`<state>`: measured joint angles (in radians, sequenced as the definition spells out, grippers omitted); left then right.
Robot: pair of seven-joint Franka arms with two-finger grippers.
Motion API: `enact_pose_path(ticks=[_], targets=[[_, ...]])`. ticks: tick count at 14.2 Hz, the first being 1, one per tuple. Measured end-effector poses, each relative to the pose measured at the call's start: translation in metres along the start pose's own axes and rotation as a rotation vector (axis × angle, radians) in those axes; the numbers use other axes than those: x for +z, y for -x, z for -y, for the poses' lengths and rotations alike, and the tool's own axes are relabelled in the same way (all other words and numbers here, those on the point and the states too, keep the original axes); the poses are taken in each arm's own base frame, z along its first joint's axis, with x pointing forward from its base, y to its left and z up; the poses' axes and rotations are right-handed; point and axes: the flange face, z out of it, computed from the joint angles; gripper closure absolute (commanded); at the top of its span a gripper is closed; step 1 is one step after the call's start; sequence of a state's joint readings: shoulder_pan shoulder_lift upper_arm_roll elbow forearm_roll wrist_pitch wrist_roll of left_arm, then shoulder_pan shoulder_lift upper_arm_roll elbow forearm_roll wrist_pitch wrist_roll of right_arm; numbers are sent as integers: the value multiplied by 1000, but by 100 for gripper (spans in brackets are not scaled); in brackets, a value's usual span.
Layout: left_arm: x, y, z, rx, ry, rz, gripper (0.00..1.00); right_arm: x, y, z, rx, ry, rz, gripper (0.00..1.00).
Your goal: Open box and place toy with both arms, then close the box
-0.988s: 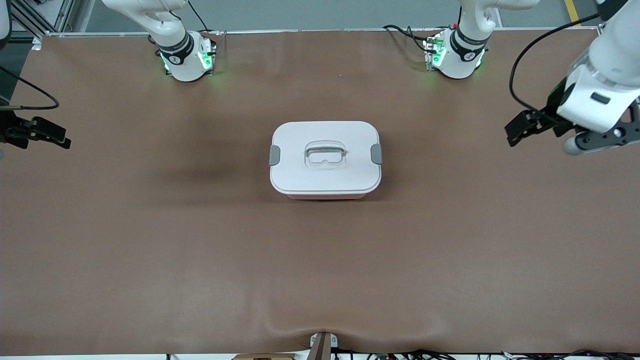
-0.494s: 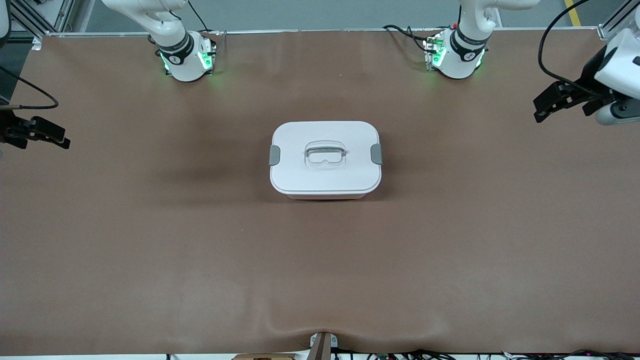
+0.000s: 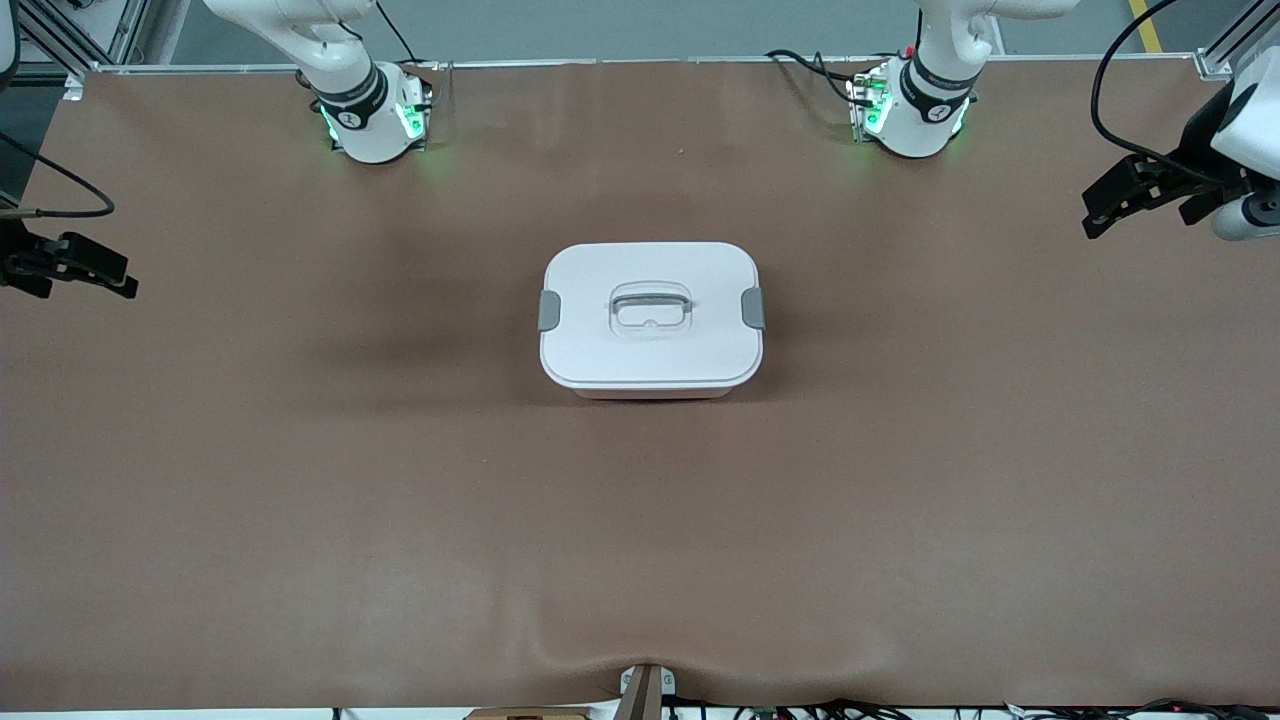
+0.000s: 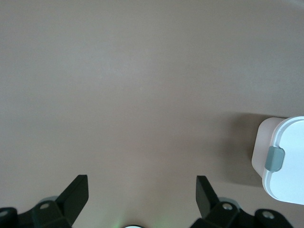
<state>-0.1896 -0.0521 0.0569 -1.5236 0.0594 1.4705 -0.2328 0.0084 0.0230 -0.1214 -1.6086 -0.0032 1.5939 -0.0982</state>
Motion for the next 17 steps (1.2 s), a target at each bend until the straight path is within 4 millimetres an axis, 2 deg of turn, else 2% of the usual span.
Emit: enact_pose_path(ticks=[13,17], targets=[[-1,-1,5,-10,1,-2,0,0,0,0,0,0,0,0],[1,-3,14,-27,0,2,0,0,0,0,0,0,-1,0]])
